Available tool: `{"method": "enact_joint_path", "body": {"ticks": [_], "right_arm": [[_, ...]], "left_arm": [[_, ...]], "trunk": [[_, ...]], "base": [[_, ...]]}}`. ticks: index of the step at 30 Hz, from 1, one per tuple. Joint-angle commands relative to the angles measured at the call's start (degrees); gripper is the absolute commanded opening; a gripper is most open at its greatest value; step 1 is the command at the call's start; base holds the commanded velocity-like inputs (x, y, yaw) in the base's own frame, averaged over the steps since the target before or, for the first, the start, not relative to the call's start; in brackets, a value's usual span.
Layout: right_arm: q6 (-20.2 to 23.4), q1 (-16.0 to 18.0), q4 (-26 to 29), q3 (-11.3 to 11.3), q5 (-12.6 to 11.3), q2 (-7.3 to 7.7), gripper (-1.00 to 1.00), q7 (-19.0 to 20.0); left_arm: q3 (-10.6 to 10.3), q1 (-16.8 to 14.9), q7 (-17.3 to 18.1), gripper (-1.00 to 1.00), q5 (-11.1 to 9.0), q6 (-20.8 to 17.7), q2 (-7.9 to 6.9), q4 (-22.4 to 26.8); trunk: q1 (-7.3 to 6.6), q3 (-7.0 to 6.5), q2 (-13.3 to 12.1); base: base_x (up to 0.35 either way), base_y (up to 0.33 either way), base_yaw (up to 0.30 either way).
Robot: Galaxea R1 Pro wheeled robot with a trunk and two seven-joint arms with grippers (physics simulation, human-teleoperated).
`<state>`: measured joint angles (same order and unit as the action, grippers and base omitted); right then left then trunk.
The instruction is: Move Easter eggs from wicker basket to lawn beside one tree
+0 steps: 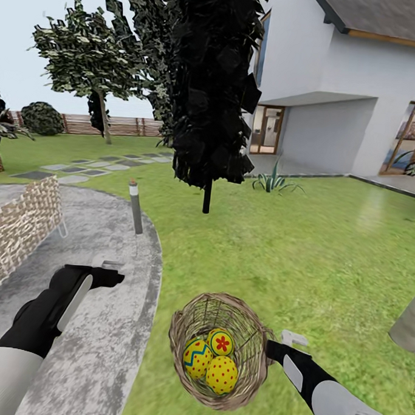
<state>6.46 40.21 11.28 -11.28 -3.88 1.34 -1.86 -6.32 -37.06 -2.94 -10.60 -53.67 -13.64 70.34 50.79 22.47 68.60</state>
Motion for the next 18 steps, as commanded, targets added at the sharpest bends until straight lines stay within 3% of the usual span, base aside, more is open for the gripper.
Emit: {"method": "enact_joint_path", "body": {"ticks": [1,8,18], "right_arm": [[0.3,0.0,0.1,-0.2,-0.6,-0.02,-1.0,-0.1],[0.3,0.0,0.1,-0.2,-0.6,-0.02,-1.0,-0.1],[0.3,0.0,0.1,-0.1,-0.5,-0.02,-1.0,-0.1]], "left_arm": [[-0.1,0.0,-0.3,1.0,-0.4,-0.2,-0.07,0.0],[-0.2,0.0,-0.3,1.0,-0.4,-0.2,-0.07,0.1],[-0.2,0.0,-0.3,1.0,-0.4,-0.2,-0.07,0.1]], "trunk": [[0.03,0.11,0.0],[0.03,0.38,0.0],[0.03,0.73,0.0]], "base": [[0.324,0.156,-0.246],[0.324,0.113,-0.257],[0.324,0.006,-0.264]]}}
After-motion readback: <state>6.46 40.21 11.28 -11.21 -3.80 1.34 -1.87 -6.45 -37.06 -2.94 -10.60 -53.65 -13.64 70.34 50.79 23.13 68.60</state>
